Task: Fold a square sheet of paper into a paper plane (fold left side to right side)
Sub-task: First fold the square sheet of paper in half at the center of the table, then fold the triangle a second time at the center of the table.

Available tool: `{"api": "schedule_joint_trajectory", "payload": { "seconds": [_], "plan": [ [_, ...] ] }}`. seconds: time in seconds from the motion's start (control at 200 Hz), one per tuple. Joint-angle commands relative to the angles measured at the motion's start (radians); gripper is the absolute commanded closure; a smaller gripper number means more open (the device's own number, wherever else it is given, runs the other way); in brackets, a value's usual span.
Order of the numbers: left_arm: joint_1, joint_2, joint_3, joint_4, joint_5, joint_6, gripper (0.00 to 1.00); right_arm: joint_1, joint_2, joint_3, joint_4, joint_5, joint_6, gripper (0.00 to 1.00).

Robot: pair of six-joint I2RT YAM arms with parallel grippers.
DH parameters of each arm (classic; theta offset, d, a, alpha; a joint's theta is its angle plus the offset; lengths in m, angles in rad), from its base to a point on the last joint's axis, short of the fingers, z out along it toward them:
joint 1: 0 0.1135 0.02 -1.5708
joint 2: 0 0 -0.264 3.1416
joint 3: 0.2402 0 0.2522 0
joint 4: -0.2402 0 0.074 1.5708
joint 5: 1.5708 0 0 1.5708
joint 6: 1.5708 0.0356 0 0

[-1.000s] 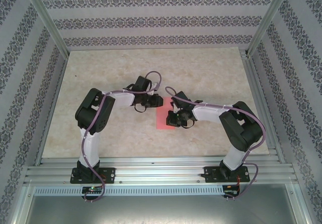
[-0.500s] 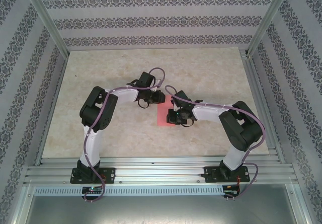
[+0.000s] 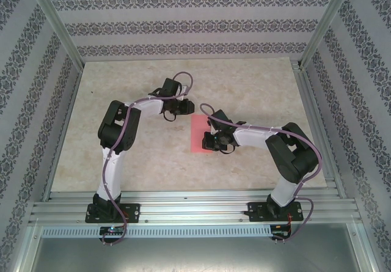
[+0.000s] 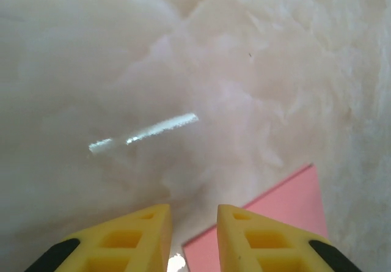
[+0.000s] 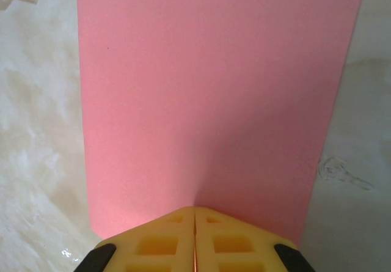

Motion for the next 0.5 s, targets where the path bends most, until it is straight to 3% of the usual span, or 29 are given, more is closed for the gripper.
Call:
{"api": "schedule_joint_trajectory", "payload": {
  "seconds": [0.0,0.24,0.365,0.495],
  "plan": [
    [0.035,-0.034,-0.004,-0.011,-0.080,0.039,0.69,0.001,0.024,-0.045,-0.116,0.010,-0.013,0.90],
    [0.033,-0.346,-0.263,0.053,-0.037,0.020,0.67,-0.020,-0.127,0.050,-0.146,-0.005,-0.051,0.70],
    [0.002,-0.469,-0.417,0.114,0.028,-0.040,0.68,-0.098,-0.165,0.064,-0.139,-0.019,-0.094,0.64],
    [-0.063,-0.499,-0.520,0.204,0.098,-0.139,0.68,-0.178,-0.117,0.092,-0.100,-0.051,-0.163,0.59]
  ]
}}
